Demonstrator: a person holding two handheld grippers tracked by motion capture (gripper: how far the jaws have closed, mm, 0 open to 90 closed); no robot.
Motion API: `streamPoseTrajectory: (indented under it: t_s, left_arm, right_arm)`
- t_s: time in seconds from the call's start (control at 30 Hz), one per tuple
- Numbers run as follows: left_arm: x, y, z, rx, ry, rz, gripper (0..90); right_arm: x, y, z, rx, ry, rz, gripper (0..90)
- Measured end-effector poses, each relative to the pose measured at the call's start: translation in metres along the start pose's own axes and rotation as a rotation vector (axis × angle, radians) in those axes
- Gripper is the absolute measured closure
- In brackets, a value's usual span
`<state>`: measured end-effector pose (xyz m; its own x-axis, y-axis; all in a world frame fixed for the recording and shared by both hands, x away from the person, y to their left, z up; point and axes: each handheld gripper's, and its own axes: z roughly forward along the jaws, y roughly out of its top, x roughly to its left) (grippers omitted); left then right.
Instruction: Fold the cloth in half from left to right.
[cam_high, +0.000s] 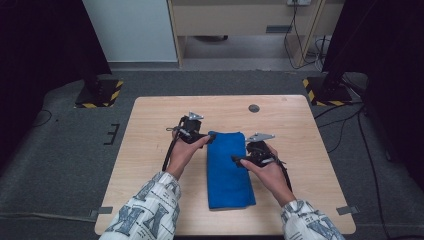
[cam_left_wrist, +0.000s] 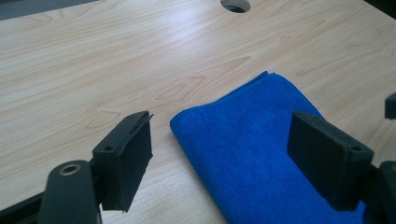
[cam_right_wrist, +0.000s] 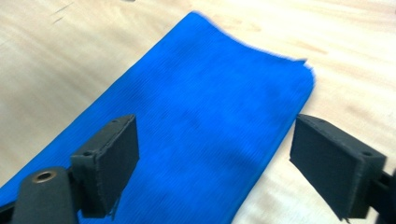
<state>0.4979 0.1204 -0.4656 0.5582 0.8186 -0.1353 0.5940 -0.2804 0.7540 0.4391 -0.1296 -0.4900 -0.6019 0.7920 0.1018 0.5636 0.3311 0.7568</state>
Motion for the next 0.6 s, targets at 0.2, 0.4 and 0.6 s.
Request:
streamPoseTrajectory:
  t_s: [0.2, 0.4, 0.6]
  left_arm:
    - [0.003, -0.003, 0.012, 0.018, -0.002, -0.004, 19.0]
    - [0.009, -0.006, 0.022, 0.037, 0.002, 0.000, 20.2]
    - [0.011, -0.007, 0.028, 0.025, 0.013, 0.012, 22.2]
  right_arm:
    - [-0.019, 0.013, 0.008, 0.012, -0.028, 0.005, 18.9]
    - [-0.035, 0.026, 0.019, 0.014, -0.032, 0.033, 22.8]
    - [-0.046, 0.037, 0.028, 0.012, -0.041, 0.025, 30.3]
